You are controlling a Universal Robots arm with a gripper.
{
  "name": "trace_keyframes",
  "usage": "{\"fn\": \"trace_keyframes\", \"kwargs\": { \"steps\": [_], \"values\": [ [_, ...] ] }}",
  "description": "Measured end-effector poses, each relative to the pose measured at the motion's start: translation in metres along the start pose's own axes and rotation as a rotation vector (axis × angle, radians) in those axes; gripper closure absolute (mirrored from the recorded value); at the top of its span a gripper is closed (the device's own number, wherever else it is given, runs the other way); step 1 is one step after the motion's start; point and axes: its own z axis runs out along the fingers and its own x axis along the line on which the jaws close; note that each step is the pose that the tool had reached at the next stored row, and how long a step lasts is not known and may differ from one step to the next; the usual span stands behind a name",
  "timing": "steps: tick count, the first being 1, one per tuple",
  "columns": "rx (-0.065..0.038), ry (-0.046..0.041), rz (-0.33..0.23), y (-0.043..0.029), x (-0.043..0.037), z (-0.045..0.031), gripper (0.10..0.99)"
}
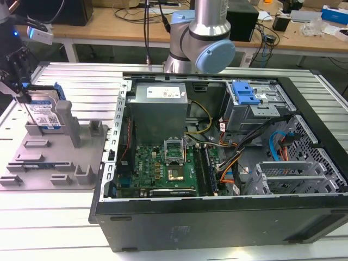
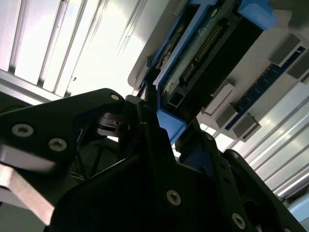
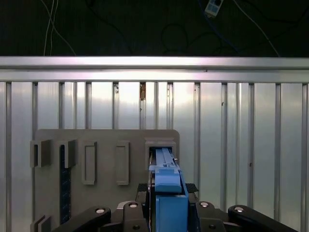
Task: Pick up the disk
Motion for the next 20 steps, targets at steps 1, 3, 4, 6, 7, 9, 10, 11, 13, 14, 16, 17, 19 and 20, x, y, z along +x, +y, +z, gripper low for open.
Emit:
{"fn": "trace_keyframes", "kwargs": {
  "steps": [1, 3, 4, 6, 7, 9, 10, 11, 13, 14, 16, 17, 19, 20],
  "values": [
    [0.000, 0.0000, 0.000, 0.0000, 0.0000, 0.0000, 0.678],
    [0.000, 0.0000, 0.000, 0.0000, 0.0000, 0.0001, 0.678],
    [0.000, 0.0001, 0.000, 0.0000, 0.0000, 0.0002, 0.694],
    [0.000, 0.0001, 0.000, 0.0000, 0.0000, 0.0004, 0.722],
    [0.000, 0.0000, 0.000, 0.0000, 0.0000, 0.0004, 0.722],
    [0.000, 0.0001, 0.000, 0.0000, 0.0000, 0.0004, 0.722],
    [0.000, 0.0000, 0.000, 0.0000, 0.0000, 0.0005, 0.722],
    [0.000, 0.0000, 0.000, 0.0000, 0.0000, 0.0005, 0.722],
    [0.000, -0.0001, 0.000, 0.0001, 0.0002, -0.0001, 0.722],
    [0.000, 0.0000, 0.000, 0.0001, 0.0003, -0.0018, 0.722],
    [0.000, -0.0002, 0.000, 0.0002, 0.0004, -0.0076, 0.722],
    [0.001, -0.0006, 0.000, 0.0003, 0.0005, -0.0107, 0.722],
    [0.001, -0.0010, 0.000, 0.0005, 0.0006, -0.0161, 0.722],
    [0.001, -0.0013, 0.000, 0.0006, 0.0007, -0.0207, 0.722]
  ]
}}
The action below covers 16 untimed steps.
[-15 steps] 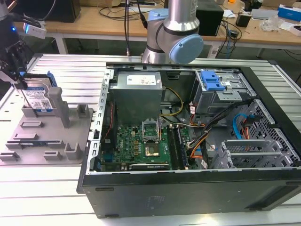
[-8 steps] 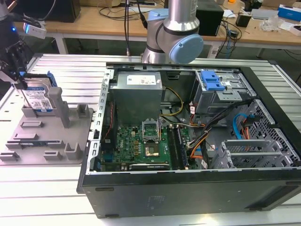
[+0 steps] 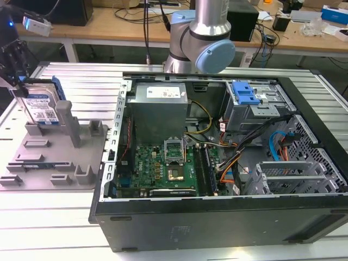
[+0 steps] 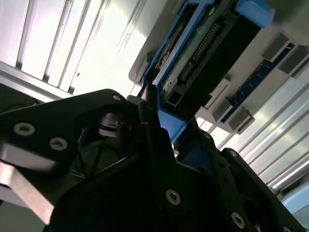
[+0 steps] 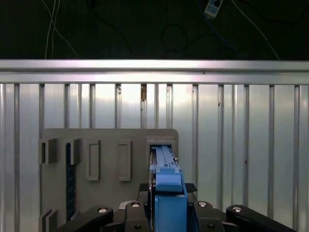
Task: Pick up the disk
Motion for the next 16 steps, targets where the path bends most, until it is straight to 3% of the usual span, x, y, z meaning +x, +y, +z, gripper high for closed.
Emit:
{"fn": "trace_keyframes", "kwargs": {
  "steps": [8, 16],
  "values": [
    [0.002, -0.0012, 0.000, 0.0005, 0.0011, -0.0348, 0.722],
    [0.003, -0.0024, 0.000, 0.0011, 0.0033, -0.0784, 0.722]
  ]
}}
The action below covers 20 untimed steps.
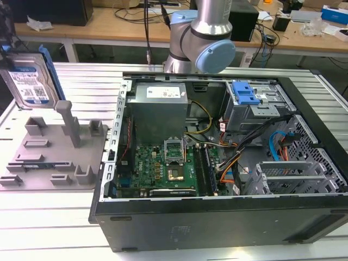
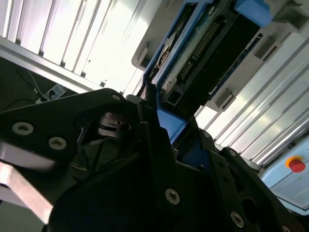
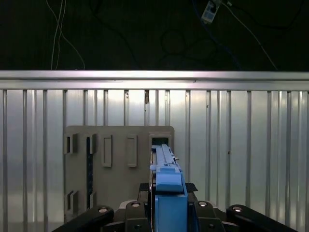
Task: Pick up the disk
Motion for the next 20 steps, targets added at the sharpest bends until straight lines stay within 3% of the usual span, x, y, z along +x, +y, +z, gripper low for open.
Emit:
{"fn": "trace_keyframes", "kwargs": {
  "steps": [7, 12, 14, 20],
  "values": [
    [0.001, -0.0006, 0.000, 0.0004, 0.0021, -0.0380, 0.722],
    [0.001, -0.0012, 0.000, 0.0008, 0.0046, -0.0770, 0.722],
    [0.001, -0.0015, 0.000, 0.0008, 0.0055, -0.0855, 0.722],
    [0.002, -0.0022, 0.000, 0.0009, 0.0059, -0.0860, 0.722]
  ]
}}
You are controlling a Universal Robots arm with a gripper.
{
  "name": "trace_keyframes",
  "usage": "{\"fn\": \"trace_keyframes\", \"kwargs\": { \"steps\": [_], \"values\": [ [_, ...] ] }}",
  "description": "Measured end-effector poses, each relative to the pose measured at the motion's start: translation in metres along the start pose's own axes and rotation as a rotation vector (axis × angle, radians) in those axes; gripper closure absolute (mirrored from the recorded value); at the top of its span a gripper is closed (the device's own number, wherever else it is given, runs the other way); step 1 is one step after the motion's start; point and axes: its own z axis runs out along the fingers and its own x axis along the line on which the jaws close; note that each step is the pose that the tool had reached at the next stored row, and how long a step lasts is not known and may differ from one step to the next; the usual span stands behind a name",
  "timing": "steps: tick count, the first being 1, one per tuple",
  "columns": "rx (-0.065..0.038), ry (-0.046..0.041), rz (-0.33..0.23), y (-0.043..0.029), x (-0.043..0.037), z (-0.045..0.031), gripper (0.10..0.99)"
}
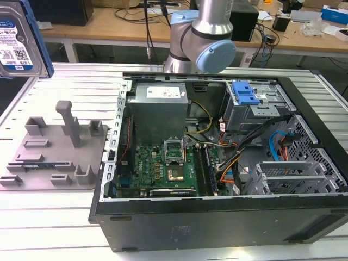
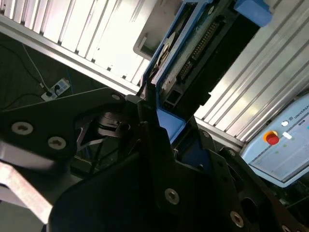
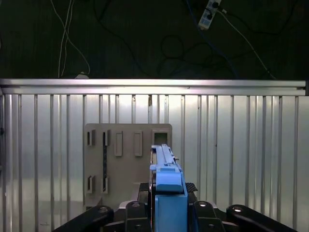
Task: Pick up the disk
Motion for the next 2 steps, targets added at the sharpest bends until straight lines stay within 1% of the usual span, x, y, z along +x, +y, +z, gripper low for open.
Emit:
{"fn": "trace_keyframes", "kwargs": {
  "steps": [2],
  "values": [
    [0.000, 0.0000, 0.000, 0.0000, 0.0000, 0.0000, 0.722]
  ]
}}
